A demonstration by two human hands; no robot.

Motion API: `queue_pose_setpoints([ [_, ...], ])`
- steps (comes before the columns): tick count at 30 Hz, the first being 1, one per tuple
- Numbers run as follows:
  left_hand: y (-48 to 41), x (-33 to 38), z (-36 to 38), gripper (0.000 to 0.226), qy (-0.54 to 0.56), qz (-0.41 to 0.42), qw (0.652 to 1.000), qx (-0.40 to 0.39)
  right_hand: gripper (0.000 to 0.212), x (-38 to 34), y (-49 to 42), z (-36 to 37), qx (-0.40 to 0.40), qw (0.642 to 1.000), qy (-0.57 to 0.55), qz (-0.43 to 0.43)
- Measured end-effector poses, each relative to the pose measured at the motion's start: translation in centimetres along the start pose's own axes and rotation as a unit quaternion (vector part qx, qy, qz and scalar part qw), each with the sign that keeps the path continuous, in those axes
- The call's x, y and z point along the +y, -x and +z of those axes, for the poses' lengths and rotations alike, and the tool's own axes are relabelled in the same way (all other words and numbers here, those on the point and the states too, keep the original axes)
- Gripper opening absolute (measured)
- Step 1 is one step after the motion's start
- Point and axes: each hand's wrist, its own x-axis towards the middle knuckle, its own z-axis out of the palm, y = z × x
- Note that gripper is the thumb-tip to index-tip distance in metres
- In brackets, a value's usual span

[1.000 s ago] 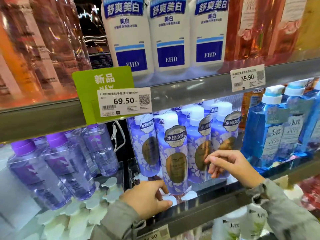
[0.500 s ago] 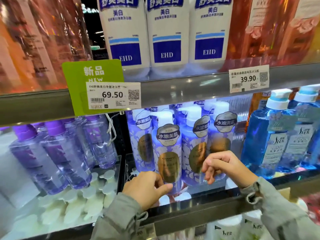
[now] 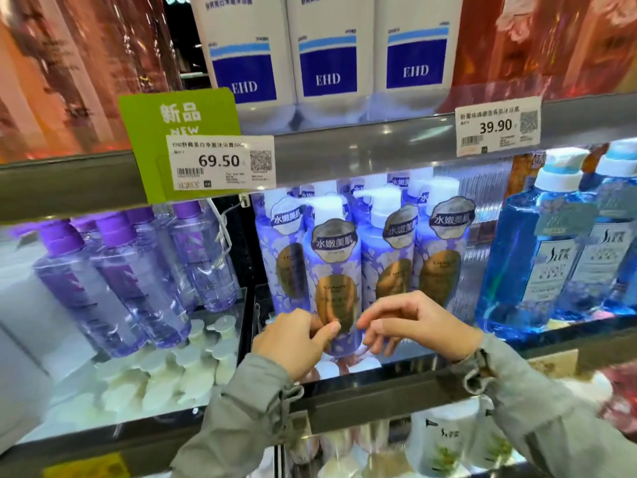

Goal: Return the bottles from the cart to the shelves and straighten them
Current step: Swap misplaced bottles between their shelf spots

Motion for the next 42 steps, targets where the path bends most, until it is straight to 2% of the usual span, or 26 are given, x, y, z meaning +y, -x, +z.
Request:
queue_pose_setpoints([
  [6,-0.4,0.5,-0.3,0.040,-0.015,-0.034,0.999,0.011,0.018,-0.2,-0.6,0.2,0.026,1.000,-0.011,0.006],
  [12,0.1,-0.1,-0.5,0.026,-0.014,-0.004,1.000,-0.012,0.025,-2.1,-2.1,3.5,-0.032,0.999,-0.004,-0.029],
  [17,0.5,-3.4,-2.1,0.025,-0.013,-0.006,0.998,-0.062,0.015,-2.2,-3.7,4.8,0.029,0.999,0.020,-0.038],
  [21,1.4,-5.6,-3.9,0.032,-0.029,-0.029,0.997,-0.071,0.017,-1.5,-3.5,4.9,0.067,0.997,0.000,-0.037],
  [27,3.0,-7.2,-4.3,0.027,-0.020,-0.041,0.997,-0.057,0.025,-1.3,-3.3,5.9,0.094,0.995,0.001,-0.033],
  [30,3.5,-7.1,-4.8,0.027,-0.014,-0.048,0.997,-0.055,0.029,-1.8,-3.8,7.8,0.061,0.997,0.032,-0.023],
  [34,4.4,-7.3,-5.4,0.031,-0.029,-0.060,0.997,-0.041,0.017,-2.6,-5.1,10.3,0.009,0.991,0.131,-0.040],
  [42,6.9,-9.6,-6.8,0.031,-0.073,-0.121,0.989,-0.042,0.032,-2.4,-6.8,14.5,-0.043,0.977,0.207,-0.020],
])
